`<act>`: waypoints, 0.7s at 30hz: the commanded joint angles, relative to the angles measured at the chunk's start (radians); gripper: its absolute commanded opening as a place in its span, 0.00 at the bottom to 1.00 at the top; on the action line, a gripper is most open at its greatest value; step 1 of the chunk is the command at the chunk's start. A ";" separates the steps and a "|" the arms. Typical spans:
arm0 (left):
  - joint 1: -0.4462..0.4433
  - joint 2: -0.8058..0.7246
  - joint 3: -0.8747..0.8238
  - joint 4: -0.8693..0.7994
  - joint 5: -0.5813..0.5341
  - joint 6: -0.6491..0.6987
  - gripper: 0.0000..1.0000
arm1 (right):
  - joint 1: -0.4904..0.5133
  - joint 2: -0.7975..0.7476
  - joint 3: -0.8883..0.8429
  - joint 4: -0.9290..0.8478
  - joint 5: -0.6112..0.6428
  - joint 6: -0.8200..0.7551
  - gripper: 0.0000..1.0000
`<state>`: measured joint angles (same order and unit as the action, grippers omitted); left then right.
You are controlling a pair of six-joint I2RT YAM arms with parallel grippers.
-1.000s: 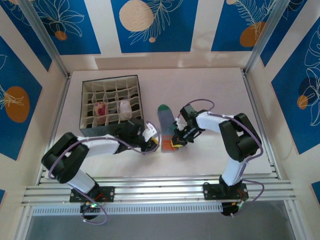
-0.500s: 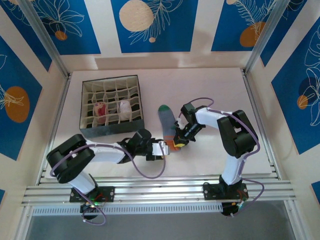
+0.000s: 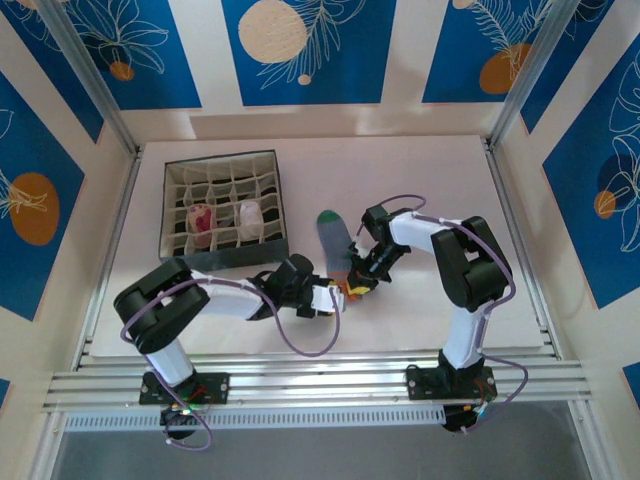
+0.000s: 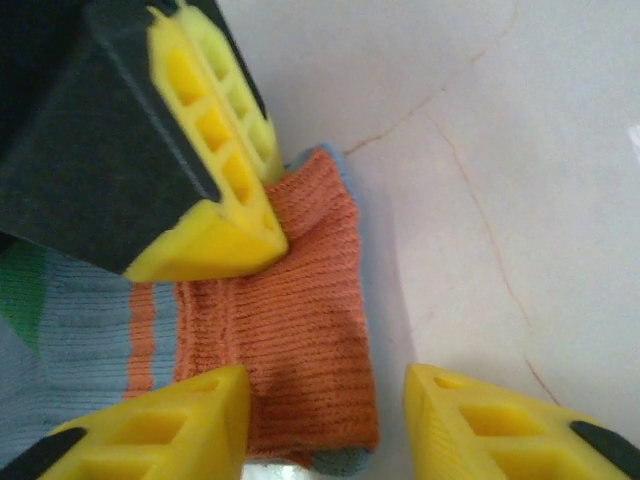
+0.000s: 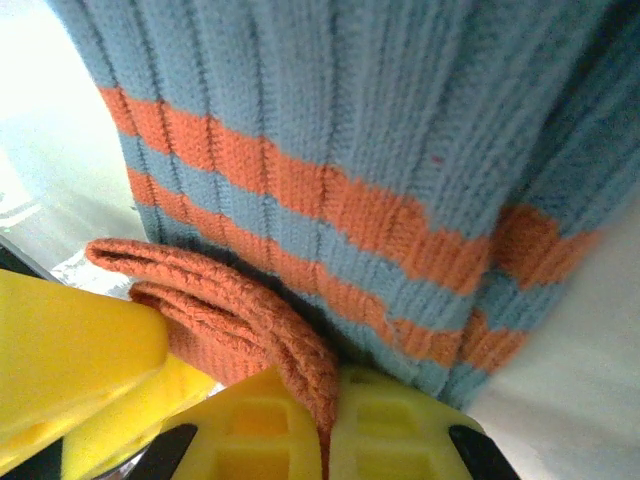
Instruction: Roll the socks
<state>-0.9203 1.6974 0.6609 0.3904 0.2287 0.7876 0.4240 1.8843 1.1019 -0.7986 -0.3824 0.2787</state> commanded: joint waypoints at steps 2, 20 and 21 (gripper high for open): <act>-0.020 0.028 0.040 -0.092 -0.010 0.035 0.38 | -0.002 0.029 0.020 -0.030 -0.012 -0.006 0.00; 0.086 0.096 0.171 -0.351 0.266 -0.192 0.00 | -0.058 -0.203 -0.093 0.150 -0.094 0.057 0.48; 0.095 0.096 0.180 -0.368 0.300 -0.199 0.00 | -0.059 -0.213 -0.099 0.160 -0.094 0.054 0.47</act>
<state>-0.8536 1.7702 0.8234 0.1631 0.3855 0.6540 0.3714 1.7077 1.0260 -0.6914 -0.4313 0.3138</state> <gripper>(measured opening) 0.042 0.466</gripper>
